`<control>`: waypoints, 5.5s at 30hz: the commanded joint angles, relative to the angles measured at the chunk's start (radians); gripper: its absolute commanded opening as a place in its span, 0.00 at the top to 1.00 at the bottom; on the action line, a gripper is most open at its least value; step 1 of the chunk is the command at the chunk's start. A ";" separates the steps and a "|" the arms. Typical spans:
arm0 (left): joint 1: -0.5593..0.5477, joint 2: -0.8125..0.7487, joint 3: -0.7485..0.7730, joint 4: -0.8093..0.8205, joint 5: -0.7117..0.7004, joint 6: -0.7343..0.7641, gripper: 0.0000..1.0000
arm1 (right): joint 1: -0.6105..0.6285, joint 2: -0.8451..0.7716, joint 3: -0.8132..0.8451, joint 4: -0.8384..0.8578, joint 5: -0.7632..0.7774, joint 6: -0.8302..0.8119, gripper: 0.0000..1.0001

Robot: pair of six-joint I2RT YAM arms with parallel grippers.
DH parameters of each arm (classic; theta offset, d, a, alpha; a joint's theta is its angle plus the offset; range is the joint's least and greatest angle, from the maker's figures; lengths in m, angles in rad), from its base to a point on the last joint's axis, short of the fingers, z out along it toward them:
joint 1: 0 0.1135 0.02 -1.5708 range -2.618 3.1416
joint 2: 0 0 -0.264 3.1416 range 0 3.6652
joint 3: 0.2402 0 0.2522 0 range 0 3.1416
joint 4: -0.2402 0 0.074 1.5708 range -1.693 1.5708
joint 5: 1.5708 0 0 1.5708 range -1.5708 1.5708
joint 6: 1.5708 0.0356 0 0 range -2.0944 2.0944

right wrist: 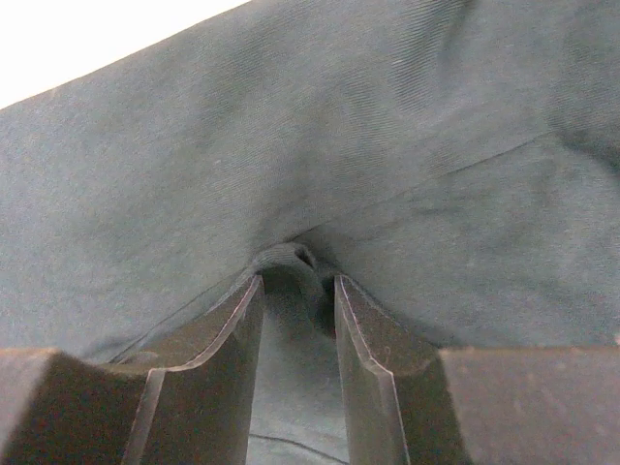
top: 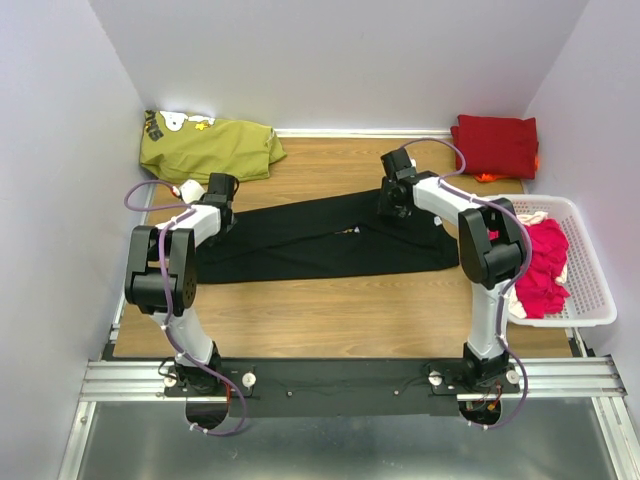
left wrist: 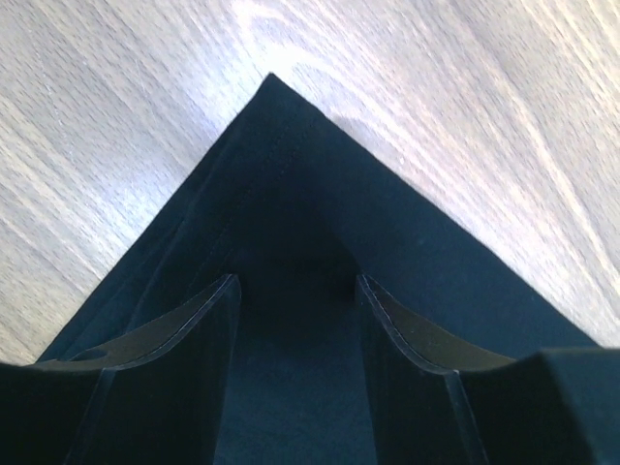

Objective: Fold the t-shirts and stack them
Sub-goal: Fold the other side of the tshirt into a rectangle, then rotate the tshirt 90 degrees

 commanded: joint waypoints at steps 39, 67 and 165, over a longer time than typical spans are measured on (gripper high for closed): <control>0.002 -0.033 -0.023 0.057 0.064 0.044 0.43 | 0.345 -0.372 -0.438 -0.119 0.239 0.299 0.98; 0.002 -0.031 -0.023 0.059 0.059 0.056 0.43 | 0.440 -0.321 -0.295 -0.229 0.552 0.361 0.56; -0.254 -0.286 -0.193 0.152 -0.030 0.125 0.43 | 0.031 0.450 0.556 -0.088 0.183 -0.053 0.48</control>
